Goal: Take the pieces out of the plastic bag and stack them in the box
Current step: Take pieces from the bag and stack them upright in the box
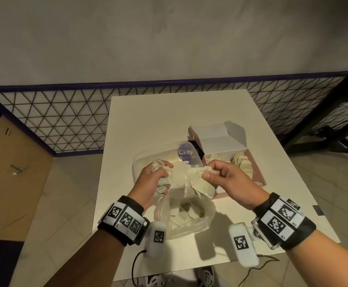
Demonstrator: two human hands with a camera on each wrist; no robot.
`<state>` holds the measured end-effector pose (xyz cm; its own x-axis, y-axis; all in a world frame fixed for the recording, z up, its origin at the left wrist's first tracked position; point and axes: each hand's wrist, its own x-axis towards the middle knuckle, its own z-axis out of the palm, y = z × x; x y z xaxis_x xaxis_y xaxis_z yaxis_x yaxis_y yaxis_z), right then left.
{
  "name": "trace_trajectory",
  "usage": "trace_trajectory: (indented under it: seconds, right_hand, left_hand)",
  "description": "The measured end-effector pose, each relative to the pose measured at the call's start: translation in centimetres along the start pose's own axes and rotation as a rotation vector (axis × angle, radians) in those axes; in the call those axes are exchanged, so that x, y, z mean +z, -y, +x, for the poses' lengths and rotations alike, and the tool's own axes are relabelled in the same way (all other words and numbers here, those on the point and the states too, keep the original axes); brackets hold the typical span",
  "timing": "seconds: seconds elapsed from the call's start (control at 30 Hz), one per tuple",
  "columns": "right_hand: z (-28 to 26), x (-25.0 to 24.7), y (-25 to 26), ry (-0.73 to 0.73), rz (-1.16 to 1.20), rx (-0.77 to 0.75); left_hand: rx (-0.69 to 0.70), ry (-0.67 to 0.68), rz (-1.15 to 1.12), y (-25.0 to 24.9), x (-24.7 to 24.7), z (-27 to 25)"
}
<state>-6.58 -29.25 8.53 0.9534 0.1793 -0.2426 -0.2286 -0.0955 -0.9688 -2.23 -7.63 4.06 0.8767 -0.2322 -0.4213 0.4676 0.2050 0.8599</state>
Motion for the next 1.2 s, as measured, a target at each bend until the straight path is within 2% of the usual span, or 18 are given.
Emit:
trace_trajectory:
  seconds: [0.17, 0.3, 0.37, 0.5, 0.7, 0.83, 0.93, 1.1, 1.2]
  right_hand:
    - [0.0, 0.6, -0.1, 0.006, 0.024, 0.027]
    - [0.3, 0.8, -0.9, -0.094, 0.071, 0.067]
    - [0.5, 0.8, -1.3, -0.139, 0.055, 0.066]
    - [0.3, 0.9, -1.8, -0.189, 0.058, 0.039]
    - [-0.1, 0.7, -1.9, -0.298, 0.169, 0.039]
    - [-0.4, 2.4, -1.1, -0.246, 0.213, -0.015]
    - [0.1, 3.2, -1.2, -0.307, 0.221, -0.024]
    - [0.7, 3.3, -2.0, -0.386, 0.161, 0.026]
    - [0.8, 3.4, -2.1, -0.374, 0.129, 0.068]
  left_hand:
    - [0.020, 0.207, 0.105, 0.4, 2.3, -0.6]
    - [-0.131, 0.326, -0.112, 1.4, 2.7, -1.1]
    - [-0.143, 0.367, -0.145, 1.6, 2.7, -1.3]
    - [-0.067, 0.285, -0.046, 2.2, 2.9, -1.6]
    - [-0.045, 0.175, -0.180, 2.5, 2.5, -1.2]
    - [-0.022, 0.192, -0.188, 2.6, 2.8, -1.3]
    - [-0.035, 0.203, -0.176, 2.8, 3.1, -1.1]
    - [-0.031, 0.241, -0.180, 3.1, 3.0, -1.1]
    - [-0.041, 0.251, -0.194, 3.0, 3.0, -1.3]
